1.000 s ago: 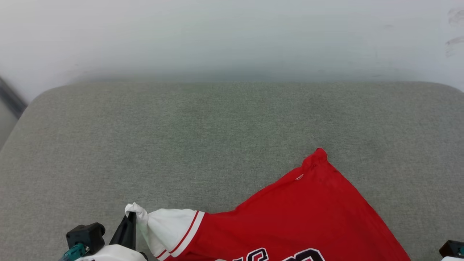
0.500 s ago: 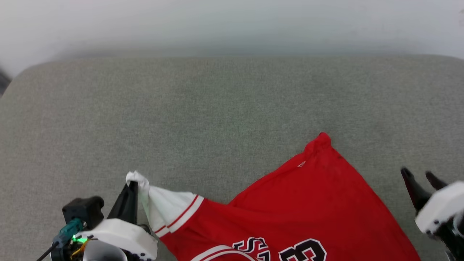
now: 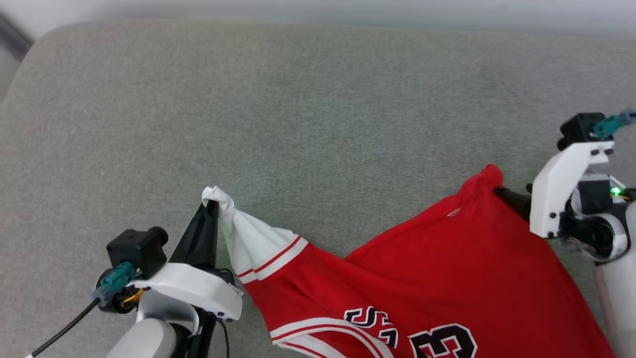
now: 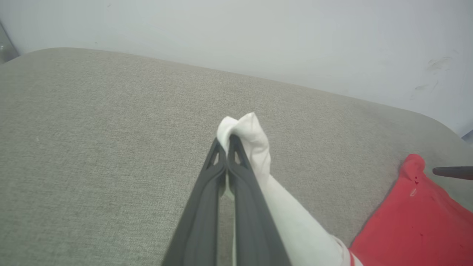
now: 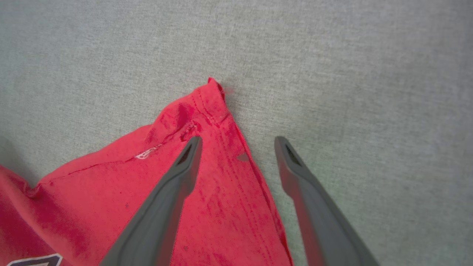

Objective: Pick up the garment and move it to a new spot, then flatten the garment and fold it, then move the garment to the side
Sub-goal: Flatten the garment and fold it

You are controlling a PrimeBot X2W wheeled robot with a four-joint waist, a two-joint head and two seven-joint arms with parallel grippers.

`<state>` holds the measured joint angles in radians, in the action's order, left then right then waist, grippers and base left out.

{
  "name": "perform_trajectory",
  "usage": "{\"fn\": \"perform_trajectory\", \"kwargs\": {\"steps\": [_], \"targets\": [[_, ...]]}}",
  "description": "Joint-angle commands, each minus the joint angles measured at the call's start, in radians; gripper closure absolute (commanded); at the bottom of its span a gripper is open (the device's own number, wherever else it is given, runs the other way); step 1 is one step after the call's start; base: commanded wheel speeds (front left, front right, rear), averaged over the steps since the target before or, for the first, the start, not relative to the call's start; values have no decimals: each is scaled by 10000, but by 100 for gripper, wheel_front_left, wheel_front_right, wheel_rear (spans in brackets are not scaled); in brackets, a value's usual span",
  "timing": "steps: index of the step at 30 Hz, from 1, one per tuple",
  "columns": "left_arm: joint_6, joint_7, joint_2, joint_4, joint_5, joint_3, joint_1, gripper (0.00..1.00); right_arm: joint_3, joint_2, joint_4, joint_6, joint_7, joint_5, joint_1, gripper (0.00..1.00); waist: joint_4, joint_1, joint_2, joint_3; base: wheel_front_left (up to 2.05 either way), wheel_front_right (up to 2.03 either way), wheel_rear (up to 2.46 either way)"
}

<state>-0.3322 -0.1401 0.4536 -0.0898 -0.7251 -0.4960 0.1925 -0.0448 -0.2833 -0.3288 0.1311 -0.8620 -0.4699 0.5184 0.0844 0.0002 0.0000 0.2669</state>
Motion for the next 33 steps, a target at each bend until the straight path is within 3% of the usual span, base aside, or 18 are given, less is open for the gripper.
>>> {"fn": "perform_trajectory", "kwargs": {"steps": [1,10,11,12,19,28,33], "targets": [[68,-70,-86,62,54,-26,215,100,-188,41,-203,-8,-177,-27,424,0,295,-2,0,324,0,0,0],[387,-293,-429,531,-5,-213,635,100,-1310,122,-2150,-8,-1498,77,1020,0,679,-2,0,685,0,0,0],[394,-301,-450,581,-27,-221,643,100,-1463,137,-2260,-6,-1613,7,979,45,708,-2,0,685,0,0,0],[421,-317,-470,629,-50,-233,642,100,-1572,167,-2363,-4,-1679,-87,943,100,731,-2,0,678,0,0,0],[469,-317,-409,920,-146,-147,650,100,-1903,-206,-2256,-6,-784,-391,1368,100,676,-2,0,332,0,0,0],[571,-283,206,1154,-196,333,1074,100,-1607,-391,-2093,-9,1968,53,1395,100,172,-2,0,-987,0,0,0],[885,-22,372,1602,-444,633,1967,100,-1297,-211,-2164,-9,3142,464,1368,100,-191,-2,0,-1614,0,0,0]]}}
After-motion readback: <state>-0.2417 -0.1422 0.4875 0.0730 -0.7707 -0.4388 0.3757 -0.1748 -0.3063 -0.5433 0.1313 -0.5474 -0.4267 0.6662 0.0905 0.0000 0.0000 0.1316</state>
